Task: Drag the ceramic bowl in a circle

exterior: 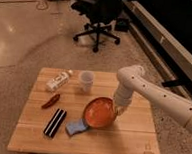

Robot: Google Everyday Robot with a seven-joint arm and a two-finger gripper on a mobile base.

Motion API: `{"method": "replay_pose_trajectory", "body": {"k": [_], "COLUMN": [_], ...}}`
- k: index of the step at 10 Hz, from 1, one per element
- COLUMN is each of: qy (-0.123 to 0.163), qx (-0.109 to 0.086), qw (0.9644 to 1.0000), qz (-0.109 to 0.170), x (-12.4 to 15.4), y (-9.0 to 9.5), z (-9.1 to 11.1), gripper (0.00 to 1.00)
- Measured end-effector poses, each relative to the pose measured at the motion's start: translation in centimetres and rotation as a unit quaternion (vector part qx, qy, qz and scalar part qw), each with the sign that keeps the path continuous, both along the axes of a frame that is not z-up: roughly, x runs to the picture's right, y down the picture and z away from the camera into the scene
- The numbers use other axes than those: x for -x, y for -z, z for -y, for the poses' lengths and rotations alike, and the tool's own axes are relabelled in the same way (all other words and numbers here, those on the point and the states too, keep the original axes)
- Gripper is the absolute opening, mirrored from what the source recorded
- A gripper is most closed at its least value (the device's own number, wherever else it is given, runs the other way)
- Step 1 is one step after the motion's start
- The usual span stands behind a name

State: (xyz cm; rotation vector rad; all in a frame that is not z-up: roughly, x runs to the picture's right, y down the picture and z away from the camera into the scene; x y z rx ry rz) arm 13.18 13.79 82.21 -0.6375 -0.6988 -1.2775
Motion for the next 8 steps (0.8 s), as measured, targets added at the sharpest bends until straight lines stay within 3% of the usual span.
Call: {"method": "replay_pose_trajectory", "body": {"k": [2, 4, 6, 8], "qy": [-0.013, -0.047, -0.072, -0.094], "qx": [-0.004, 0.0, 0.004, 0.022], "qw": [0.9998, 0.9978, 0.9942, 0.9895], "qz": [-0.012, -0.047, -0.08, -0.107], "x": [-0.2, -2.1, -4.7, -8.0], "y": [-3.0, -5.5, -6.9, -7.5], "z": [2.1, 3.6, 4.2, 4.1], "gripper": [0.06, 0.06, 0.06, 0.06]}}
